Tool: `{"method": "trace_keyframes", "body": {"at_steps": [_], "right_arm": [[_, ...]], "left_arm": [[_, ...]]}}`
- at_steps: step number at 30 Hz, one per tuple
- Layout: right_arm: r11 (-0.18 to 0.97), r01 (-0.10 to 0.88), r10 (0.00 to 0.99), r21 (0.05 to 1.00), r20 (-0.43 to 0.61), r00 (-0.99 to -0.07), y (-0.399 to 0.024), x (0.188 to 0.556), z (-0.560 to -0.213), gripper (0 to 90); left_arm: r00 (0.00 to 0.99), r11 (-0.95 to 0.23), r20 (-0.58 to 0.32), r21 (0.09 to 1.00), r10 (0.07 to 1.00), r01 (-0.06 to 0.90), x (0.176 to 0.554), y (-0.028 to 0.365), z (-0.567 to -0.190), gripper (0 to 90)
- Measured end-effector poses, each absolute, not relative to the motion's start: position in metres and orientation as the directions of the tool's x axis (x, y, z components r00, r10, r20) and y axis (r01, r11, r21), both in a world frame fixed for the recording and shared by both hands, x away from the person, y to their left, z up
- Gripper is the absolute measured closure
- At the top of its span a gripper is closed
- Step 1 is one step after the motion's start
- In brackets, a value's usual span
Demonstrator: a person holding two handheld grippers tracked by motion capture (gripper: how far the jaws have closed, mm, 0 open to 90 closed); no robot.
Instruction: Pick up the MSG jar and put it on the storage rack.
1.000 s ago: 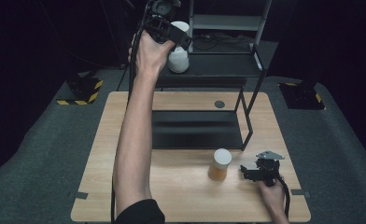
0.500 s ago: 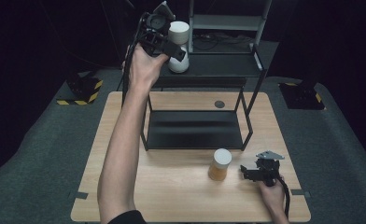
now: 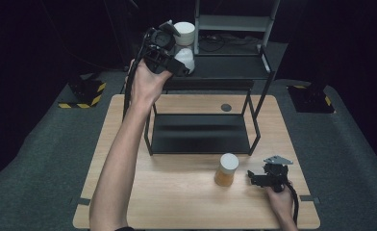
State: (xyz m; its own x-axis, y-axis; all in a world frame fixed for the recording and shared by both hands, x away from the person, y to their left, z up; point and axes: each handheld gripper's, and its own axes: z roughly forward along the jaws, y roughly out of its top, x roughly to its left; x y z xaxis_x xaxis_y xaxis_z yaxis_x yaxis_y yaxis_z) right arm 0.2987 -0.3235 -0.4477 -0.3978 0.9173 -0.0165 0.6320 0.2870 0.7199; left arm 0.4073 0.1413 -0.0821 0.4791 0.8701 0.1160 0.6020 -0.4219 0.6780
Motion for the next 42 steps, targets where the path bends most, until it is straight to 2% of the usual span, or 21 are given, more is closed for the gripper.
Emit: {"method": "trace_keyframes", "body": {"at_steps": [20,33,42], "right_arm": [[0.287,0.632,0.917,0.720,-0.017,-0.398,-0.323,0.299,-0.448,0.9],[0.286,0.633,0.918,0.720,-0.016,-0.397,-0.323,0.299,-0.448,0.8],[0.288,0.632,0.917,0.719,-0.017,-0.398,-0.323,0.299,-0.448,0.8]], "left_arm": [[0.541,-0.474,0.112,0.647,0.833,0.597,0.393,0.143,-0.139,1.7],[0.542,-0.474,0.098,0.628,0.834,0.617,0.392,0.142,-0.174,1.0],[0.537,-0.493,0.121,0.599,0.835,0.631,0.392,0.137,-0.196,0.5]]}}
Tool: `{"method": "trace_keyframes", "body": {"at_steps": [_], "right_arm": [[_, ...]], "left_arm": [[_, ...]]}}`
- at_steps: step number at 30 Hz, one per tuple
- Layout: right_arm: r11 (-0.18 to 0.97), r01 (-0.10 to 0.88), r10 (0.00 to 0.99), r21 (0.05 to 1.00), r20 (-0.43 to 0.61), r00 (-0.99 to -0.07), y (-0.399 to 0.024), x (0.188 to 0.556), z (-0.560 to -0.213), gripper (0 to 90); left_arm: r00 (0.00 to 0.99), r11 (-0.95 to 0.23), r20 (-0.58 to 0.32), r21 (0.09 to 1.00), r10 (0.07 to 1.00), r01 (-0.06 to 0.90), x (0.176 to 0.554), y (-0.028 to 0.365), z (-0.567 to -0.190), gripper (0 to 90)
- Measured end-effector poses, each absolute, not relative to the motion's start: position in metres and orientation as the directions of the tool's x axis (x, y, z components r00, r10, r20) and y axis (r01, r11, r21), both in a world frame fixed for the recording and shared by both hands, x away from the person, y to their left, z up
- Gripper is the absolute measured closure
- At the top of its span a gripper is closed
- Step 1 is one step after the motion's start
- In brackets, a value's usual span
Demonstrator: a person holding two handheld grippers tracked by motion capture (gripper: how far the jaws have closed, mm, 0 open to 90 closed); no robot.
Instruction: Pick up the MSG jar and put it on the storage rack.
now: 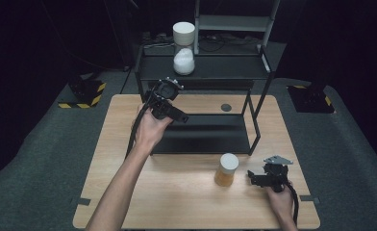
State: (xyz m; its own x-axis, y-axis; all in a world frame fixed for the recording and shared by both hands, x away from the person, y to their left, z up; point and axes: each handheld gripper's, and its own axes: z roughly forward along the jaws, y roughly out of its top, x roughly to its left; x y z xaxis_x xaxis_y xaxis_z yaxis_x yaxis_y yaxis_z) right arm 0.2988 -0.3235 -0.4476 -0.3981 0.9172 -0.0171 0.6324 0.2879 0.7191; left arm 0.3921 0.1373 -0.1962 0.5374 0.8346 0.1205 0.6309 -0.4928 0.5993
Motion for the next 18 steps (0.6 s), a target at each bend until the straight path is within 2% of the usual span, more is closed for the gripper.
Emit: {"method": "trace_keyframes", "body": {"at_steps": [18], "right_arm": [[0.288,0.633,0.917,0.719,-0.017,-0.398,-0.324,0.299,-0.448,0.8]], "left_arm": [[0.554,-0.521,0.137,0.578,0.821,0.628,0.381,0.131,-0.237,0.4]]}}
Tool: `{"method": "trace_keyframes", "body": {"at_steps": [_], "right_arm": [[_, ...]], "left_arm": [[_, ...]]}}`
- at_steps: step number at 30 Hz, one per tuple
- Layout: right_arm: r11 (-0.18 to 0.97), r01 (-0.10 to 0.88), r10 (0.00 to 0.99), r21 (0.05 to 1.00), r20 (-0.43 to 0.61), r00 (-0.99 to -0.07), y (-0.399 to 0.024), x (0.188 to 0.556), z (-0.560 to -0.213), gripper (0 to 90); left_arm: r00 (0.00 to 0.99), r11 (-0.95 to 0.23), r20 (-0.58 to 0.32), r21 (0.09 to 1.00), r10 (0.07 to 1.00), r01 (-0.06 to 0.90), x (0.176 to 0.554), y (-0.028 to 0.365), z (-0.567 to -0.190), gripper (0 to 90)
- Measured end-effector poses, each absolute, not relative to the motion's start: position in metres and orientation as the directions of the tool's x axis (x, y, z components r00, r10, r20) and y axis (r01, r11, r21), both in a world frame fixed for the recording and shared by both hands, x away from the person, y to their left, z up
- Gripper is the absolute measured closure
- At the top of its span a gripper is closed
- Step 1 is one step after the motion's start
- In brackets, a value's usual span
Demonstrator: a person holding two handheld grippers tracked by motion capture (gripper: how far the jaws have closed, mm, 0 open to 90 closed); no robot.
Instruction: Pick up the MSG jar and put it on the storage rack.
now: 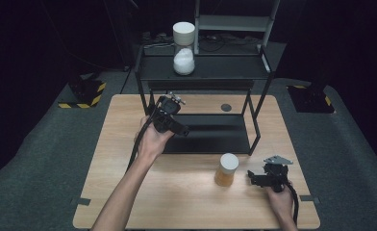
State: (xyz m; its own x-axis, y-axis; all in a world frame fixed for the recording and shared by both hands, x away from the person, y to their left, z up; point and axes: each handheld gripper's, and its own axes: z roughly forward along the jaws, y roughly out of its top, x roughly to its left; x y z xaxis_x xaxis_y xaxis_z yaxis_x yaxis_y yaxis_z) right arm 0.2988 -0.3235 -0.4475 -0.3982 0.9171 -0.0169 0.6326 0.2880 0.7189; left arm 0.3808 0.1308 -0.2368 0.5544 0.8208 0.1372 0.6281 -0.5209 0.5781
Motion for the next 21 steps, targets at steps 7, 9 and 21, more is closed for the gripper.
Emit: {"method": "trace_keyframes", "body": {"at_steps": [7,9,21], "right_arm": [[0.288,0.633,0.917,0.719,-0.017,-0.398,-0.324,0.299,-0.448,0.8],[0.288,0.633,0.917,0.719,-0.017,-0.398,-0.324,0.299,-0.448,0.8],[0.289,0.632,0.917,0.719,-0.018,-0.398,-0.324,0.299,-0.448,0.8]], "left_arm": [[0.546,-0.506,0.115,0.566,0.830,0.651,0.379,0.133,-0.259,1.0],[0.546,-0.504,0.108,0.562,0.831,0.656,0.377,0.134,-0.266,1.1],[0.512,-0.453,0.063,0.565,0.857,0.689,0.367,0.139,-0.328,1.6]]}}
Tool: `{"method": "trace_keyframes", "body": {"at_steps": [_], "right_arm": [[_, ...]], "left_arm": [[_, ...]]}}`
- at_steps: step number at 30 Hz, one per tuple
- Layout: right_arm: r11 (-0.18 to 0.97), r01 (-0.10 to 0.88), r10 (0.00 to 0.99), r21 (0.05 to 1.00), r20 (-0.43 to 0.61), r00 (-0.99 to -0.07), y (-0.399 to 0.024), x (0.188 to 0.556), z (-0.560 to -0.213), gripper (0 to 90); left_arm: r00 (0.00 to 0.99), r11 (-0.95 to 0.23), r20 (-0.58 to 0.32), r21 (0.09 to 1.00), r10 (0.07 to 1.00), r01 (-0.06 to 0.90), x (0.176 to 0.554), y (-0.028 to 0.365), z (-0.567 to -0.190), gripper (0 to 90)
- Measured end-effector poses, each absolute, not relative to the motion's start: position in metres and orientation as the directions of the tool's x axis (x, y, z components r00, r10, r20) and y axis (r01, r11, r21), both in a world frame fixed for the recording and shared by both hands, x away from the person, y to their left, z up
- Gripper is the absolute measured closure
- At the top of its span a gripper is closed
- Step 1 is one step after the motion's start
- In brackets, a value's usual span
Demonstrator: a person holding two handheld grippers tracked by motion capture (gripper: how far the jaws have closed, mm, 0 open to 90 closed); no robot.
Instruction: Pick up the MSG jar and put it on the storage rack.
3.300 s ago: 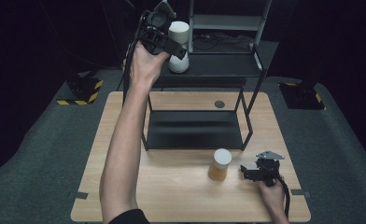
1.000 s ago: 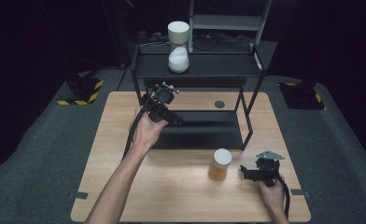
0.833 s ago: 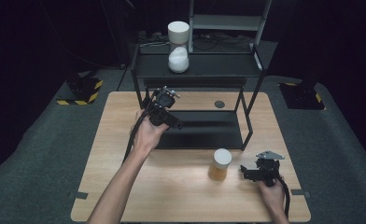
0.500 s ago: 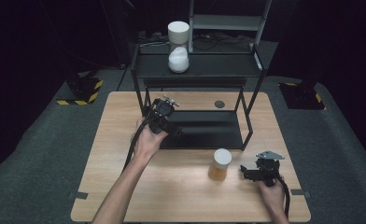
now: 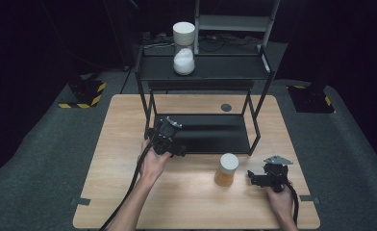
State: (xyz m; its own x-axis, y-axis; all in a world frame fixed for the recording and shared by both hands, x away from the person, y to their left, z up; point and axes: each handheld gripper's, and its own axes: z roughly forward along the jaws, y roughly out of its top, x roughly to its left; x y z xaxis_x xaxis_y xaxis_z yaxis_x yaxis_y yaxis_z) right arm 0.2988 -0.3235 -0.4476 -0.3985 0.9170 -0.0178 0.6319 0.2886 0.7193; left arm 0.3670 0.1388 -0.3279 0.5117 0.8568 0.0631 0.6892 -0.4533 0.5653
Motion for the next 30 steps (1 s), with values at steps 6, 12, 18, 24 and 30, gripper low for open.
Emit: {"method": "trace_keyframes", "body": {"at_steps": [6,12,18,24,30], "right_arm": [[0.288,0.632,0.917,0.719,-0.017,-0.398,-0.323,0.299,-0.448,0.8],[0.288,0.632,0.917,0.719,-0.017,-0.398,-0.324,0.299,-0.448,0.8],[0.288,0.632,0.917,0.719,-0.017,-0.398,-0.323,0.299,-0.448,0.8],[0.285,0.634,0.919,0.719,-0.016,-0.394,-0.323,0.299,-0.448,0.7],[0.285,0.634,0.919,0.719,-0.016,-0.395,-0.323,0.299,-0.448,0.7]], "left_arm": [[0.501,-0.448,0.062,0.551,0.863,0.704,0.361,0.138,-0.359,1.7],[0.486,-0.421,0.039,0.562,0.873,0.712,0.350,0.147,-0.385,1.7],[0.459,-0.435,0.107,0.559,0.882,0.705,0.335,0.141,-0.407,1.7],[0.445,-0.409,0.091,0.585,0.891,0.700,0.327,0.146,-0.421,0.4],[0.432,-0.331,-0.005,0.636,0.902,0.697,0.323,0.164,-0.434,0.5]]}}
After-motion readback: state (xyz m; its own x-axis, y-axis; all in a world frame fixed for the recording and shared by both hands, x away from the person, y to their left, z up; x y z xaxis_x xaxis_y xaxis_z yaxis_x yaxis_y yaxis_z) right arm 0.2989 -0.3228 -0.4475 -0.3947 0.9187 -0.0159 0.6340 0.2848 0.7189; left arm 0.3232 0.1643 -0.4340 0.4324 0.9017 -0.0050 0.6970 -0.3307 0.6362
